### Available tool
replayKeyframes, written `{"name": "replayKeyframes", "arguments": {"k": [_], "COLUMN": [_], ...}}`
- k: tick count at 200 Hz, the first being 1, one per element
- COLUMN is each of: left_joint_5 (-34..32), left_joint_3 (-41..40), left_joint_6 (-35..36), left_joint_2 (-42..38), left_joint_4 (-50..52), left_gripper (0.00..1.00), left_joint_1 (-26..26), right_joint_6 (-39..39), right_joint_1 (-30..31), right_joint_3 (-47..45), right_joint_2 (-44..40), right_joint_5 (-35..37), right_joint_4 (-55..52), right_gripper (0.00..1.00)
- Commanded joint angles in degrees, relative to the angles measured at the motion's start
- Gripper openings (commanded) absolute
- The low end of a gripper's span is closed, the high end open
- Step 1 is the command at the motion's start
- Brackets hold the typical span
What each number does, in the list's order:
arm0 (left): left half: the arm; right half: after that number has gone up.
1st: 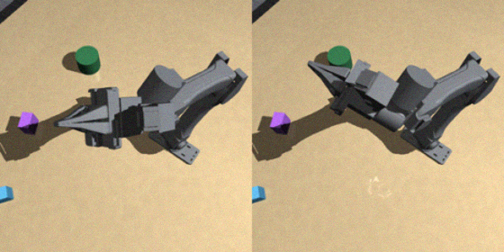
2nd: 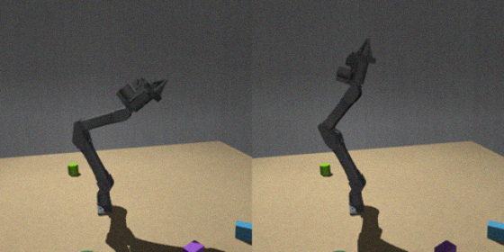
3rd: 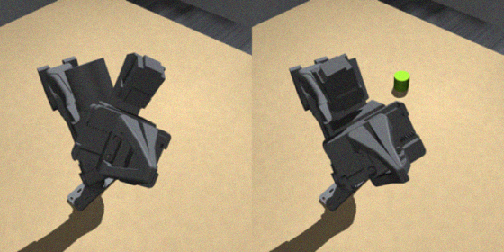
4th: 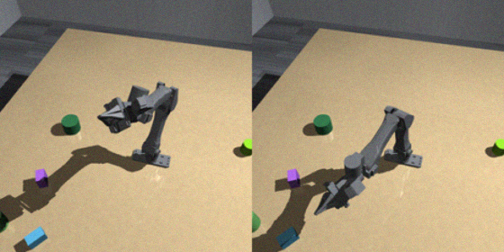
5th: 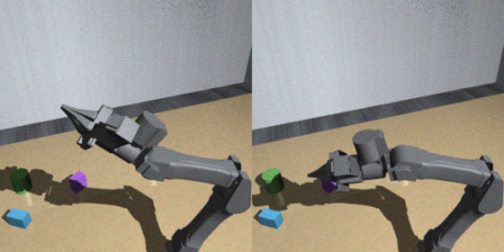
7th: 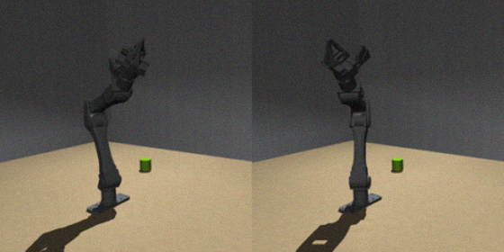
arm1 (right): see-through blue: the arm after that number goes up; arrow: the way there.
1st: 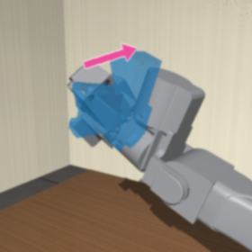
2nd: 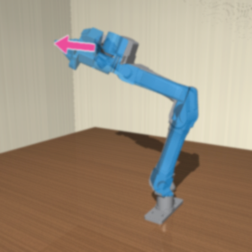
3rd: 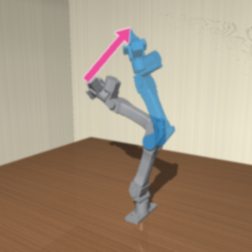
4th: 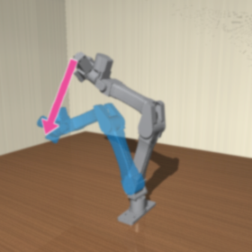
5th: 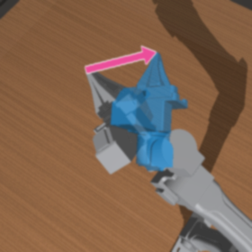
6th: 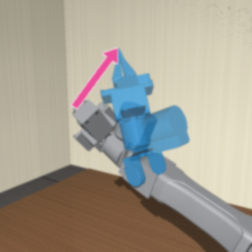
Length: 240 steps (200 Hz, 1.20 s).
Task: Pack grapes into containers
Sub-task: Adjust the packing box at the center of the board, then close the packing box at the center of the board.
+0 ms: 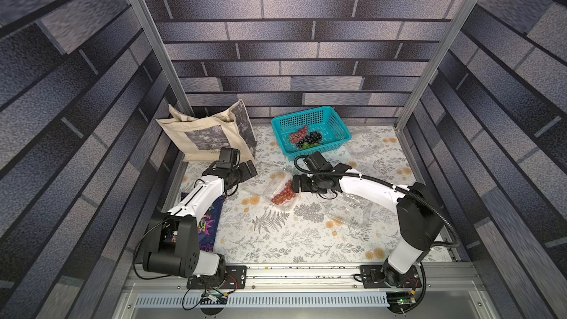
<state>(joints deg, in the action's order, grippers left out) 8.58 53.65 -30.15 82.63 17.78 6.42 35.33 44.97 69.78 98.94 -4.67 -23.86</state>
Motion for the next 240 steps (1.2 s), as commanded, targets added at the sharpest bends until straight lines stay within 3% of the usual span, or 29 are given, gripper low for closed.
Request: {"name": "replayKeyframes", "arguments": {"k": [1, 49, 133, 193, 240], "left_joint_5": [2.29, 9.42, 10.6, 13.47, 14.56], "left_joint_3": [2.57, 3.72, 4.66, 0.95, -5.03], "left_joint_6": [5.37, 6.48, 9.08, 6.87, 5.08], "left_joint_2": [3.09, 12.05, 20.74, 20.84, 16.57], "left_joint_4": [-1.89, -6.17, -9.97, -14.42, -17.53], "left_gripper": [1.0, 1.0, 1.0, 1.0, 1.0], "left_joint_1": [-2.23, -4.1, -0.19, 0.4, 1.07], "right_joint_6": [2.49, 3.88, 3.39, 2.96, 1.65], "right_joint_1": [1.42, 2.53, 2.49, 2.41, 2.15], "right_joint_3": [-0.23, -1.67, -2.06, 0.32, 3.0], "right_joint_2": [1.07, 1.72, 4.22, 7.18, 9.12], "right_joint_5": [-1.4, -1.47, 0.06, 0.73, 1.77], "right_joint_4": [3.22, 5.14, 5.12, 5.4, 3.91], "right_gripper": [1.0, 1.0, 1.0, 1.0, 1.0]}}
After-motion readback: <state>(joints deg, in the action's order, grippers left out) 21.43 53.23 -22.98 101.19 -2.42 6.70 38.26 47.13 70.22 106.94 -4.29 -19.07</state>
